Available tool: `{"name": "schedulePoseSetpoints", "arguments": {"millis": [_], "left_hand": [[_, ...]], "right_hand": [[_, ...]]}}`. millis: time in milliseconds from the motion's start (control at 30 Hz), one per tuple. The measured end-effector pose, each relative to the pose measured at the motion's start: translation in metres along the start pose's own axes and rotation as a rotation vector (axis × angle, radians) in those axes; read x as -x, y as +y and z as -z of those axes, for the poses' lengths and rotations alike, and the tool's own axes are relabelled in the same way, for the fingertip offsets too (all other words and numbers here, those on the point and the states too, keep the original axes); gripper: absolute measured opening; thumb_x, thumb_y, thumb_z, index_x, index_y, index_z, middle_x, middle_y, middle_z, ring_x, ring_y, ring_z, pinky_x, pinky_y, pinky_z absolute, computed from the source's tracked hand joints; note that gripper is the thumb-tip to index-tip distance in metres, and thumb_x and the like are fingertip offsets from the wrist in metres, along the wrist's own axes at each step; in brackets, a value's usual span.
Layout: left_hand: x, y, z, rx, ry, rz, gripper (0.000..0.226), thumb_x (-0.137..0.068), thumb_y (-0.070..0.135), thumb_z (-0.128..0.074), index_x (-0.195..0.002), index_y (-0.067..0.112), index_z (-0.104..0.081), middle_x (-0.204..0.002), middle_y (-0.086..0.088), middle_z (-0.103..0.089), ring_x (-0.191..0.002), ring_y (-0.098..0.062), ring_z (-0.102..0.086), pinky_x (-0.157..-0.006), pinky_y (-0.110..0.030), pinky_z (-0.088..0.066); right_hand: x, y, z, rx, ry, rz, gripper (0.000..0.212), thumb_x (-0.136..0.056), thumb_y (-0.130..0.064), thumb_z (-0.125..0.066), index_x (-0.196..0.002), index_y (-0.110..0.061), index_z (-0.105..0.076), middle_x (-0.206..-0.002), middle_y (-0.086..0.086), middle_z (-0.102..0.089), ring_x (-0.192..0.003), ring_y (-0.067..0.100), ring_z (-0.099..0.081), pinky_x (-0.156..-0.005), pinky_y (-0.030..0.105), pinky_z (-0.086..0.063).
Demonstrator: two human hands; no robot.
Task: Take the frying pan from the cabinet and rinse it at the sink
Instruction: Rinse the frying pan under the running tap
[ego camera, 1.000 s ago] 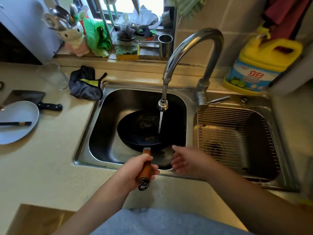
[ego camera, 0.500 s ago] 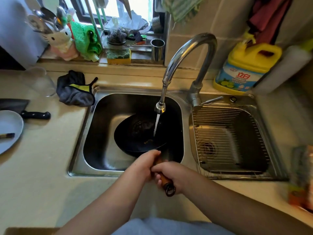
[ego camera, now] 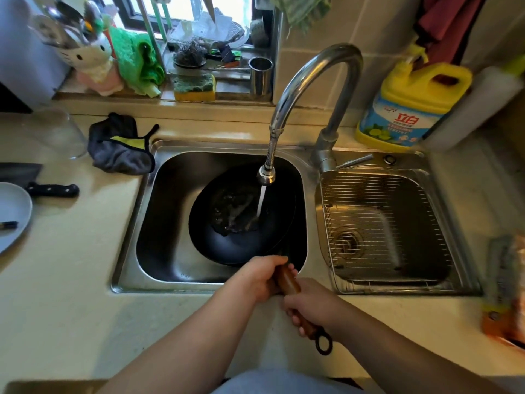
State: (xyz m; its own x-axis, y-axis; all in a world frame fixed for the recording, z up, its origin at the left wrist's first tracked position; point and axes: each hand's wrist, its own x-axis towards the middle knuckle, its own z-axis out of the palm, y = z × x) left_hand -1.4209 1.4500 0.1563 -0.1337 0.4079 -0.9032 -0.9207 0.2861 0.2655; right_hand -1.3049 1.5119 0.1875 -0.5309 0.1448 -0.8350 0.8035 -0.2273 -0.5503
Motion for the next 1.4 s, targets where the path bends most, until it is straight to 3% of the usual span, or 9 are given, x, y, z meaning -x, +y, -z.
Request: {"name": "schedulePoseSetpoints", "arguments": {"millis": [233,400,500,700,800,867,1033,1300,1400], "left_hand": [[0.009,-0.009,0.001,0.058,-0.071,-0.118,0.004,-0.097,0.006,-0.055,-0.100,0.005,-0.051,-0.083,-0.014,-0.067,-0.079,-0.025,-0.069,-0.064,-0.041,-0.058],[0.007,-0.010,0.003,0.109,-0.091,-0.220,0.028,-0.095,0.006,-0.058,-0.117,0.008,-0.041,-0.086,-0.015,-0.071,-0.081,-0.027,-0.072,-0.058,-0.044,-0.059],[0.006,-0.010,0.001,0.143,-0.087,-0.278,0.022,-0.094,0.007,-0.060,-0.106,0.009,-0.041,-0.075,-0.012,-0.074,-0.076,-0.026,-0.072,-0.057,-0.045,-0.059],[0.013,-0.011,0.000,0.133,-0.060,-0.374,0.023,-0.093,0.009,-0.063,-0.103,0.009,-0.042,-0.082,-0.010,-0.075,-0.080,-0.024,-0.071,-0.056,-0.039,-0.058],[0.019,-0.012,-0.004,0.116,-0.046,-0.433,0.013,-0.093,0.006,-0.061,-0.097,0.009,-0.049,-0.077,-0.007,-0.074,-0.069,-0.017,-0.071,-0.062,-0.039,-0.060],[0.024,-0.012,-0.005,0.112,-0.031,-0.470,0.008,-0.094,0.004,-0.059,-0.092,0.009,-0.054,-0.074,-0.006,-0.074,-0.063,-0.014,-0.071,-0.070,-0.038,-0.056],[0.038,-0.014,-0.006,0.075,0.019,-0.529,0.005,-0.094,0.005,-0.059,-0.089,0.007,-0.059,-0.070,-0.004,-0.074,-0.063,-0.012,-0.071,-0.069,-0.033,-0.055],[0.059,-0.021,-0.003,0.040,0.103,-0.534,0.019,-0.093,0.013,-0.062,-0.103,-0.002,-0.057,-0.079,-0.014,-0.064,-0.067,-0.021,-0.063,-0.046,-0.025,-0.052],[0.061,-0.025,-0.002,0.028,0.110,-0.522,0.020,-0.093,0.014,-0.063,-0.103,-0.003,-0.058,-0.080,-0.015,-0.066,-0.065,-0.021,-0.063,-0.041,-0.023,-0.047]], "right_hand": [[0.006,0.013,0.013,0.143,-0.030,0.171,0.031,-0.076,-0.013,-0.060,-0.106,-0.015,-0.061,-0.056,0.002,-0.057,-0.046,0.017,-0.054,-0.044,0.027,-0.048],[0.008,0.010,0.019,0.159,-0.047,0.237,0.028,-0.081,-0.009,-0.060,-0.108,-0.016,-0.060,-0.054,0.001,-0.056,-0.044,0.015,-0.054,-0.043,0.027,-0.048],[0.008,0.005,0.024,0.140,-0.082,0.258,0.028,-0.083,-0.006,-0.060,-0.110,-0.013,-0.058,-0.055,0.005,-0.054,-0.042,0.015,-0.051,-0.042,0.027,-0.046],[0.011,-0.002,0.036,0.092,-0.197,0.245,0.035,-0.083,0.000,-0.058,-0.117,-0.005,-0.055,-0.052,0.007,-0.051,-0.038,0.016,-0.046,-0.041,0.024,-0.044],[0.014,-0.006,0.039,0.045,-0.278,0.230,0.035,-0.085,0.000,-0.057,-0.118,0.004,-0.048,-0.052,0.005,-0.048,-0.038,0.015,-0.043,-0.040,0.025,-0.039],[0.017,-0.010,0.041,-0.006,-0.346,0.234,0.026,-0.088,0.000,-0.056,-0.113,-0.001,-0.049,-0.053,0.001,-0.048,-0.039,0.012,-0.043,-0.040,0.025,-0.037],[0.024,-0.015,0.041,-0.073,-0.447,0.222,0.025,-0.091,0.002,-0.053,-0.113,-0.009,-0.046,-0.054,-0.003,-0.047,-0.041,0.009,-0.042,-0.041,0.023,-0.036],[0.036,-0.017,0.032,-0.253,-0.607,0.148,0.018,-0.087,0.001,-0.051,-0.097,-0.012,-0.044,-0.060,-0.004,-0.046,-0.043,0.005,-0.041,-0.038,0.016,-0.037],[0.043,-0.015,0.028,-0.327,-0.615,0.109,0.017,-0.089,0.000,-0.052,-0.101,-0.011,-0.047,-0.062,-0.003,-0.047,-0.045,0.005,-0.043,-0.039,0.016,-0.039]]}}
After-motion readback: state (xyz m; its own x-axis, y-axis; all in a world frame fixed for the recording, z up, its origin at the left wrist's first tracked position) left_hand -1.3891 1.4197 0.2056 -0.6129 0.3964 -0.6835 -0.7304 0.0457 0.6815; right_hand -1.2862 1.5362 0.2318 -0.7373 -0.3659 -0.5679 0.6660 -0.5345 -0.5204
